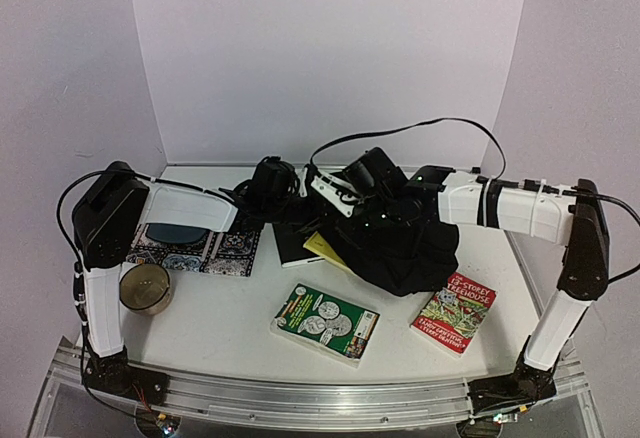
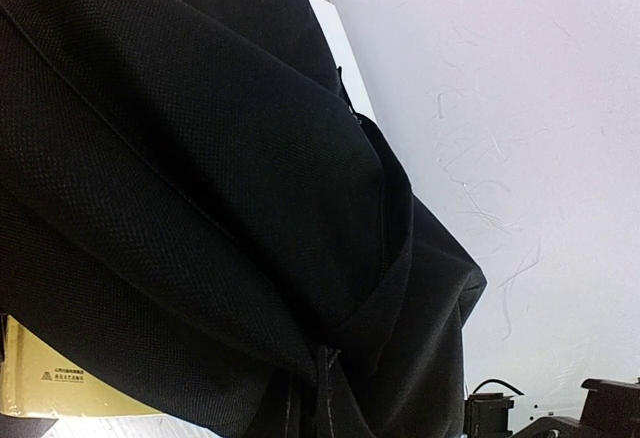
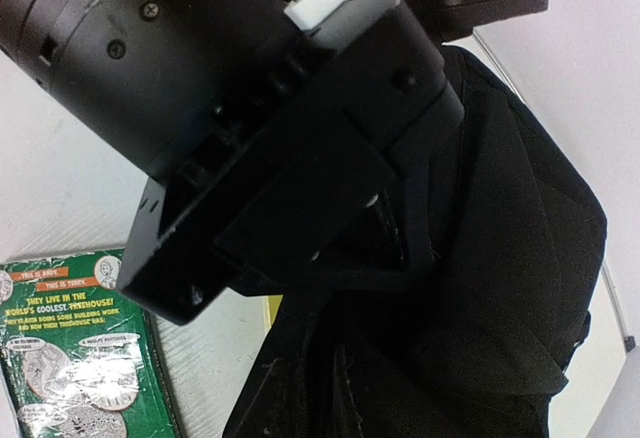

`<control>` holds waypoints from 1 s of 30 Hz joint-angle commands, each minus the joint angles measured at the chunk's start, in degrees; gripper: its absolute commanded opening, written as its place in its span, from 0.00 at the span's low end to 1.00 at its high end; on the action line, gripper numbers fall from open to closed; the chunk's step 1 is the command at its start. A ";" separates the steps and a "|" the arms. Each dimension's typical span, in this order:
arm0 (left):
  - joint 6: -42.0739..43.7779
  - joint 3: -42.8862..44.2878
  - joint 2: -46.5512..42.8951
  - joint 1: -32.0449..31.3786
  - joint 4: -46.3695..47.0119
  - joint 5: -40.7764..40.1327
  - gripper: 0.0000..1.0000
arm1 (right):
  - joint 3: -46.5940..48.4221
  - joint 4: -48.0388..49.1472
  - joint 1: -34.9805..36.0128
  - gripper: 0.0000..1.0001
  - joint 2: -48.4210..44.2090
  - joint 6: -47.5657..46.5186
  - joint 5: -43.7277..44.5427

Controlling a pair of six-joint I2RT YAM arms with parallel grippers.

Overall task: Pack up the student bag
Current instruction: Grab the largest pocket of the student bag, then unzip the largest pocket of the student bag.

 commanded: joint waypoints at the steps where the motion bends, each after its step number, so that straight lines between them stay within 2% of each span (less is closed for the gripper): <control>1: -1.08 1.35 -3.12 -0.84 3.30 2.75 0.00 | 0.53 -0.37 0.26 0.16 0.02 0.86 -1.49; 10: -1.74 1.78 -3.70 -0.82 3.39 3.28 0.00 | 1.01 -0.35 0.18 0.16 2.69 0.94 -0.43; 16: -1.43 1.62 -3.79 -0.82 3.48 3.09 0.00 | 0.24 -0.14 0.24 0.00 2.05 1.76 0.38; 22: 0.18 0.95 -2.54 -0.13 3.39 1.80 0.00 | -3.42 0.34 0.21 0.00 -4.91 3.18 -1.16; 30: 2.60 -0.04 0.22 4.66 3.30 2.20 0.00 | -14.27 0.96 0.20 0.00 -17.78 6.77 -5.34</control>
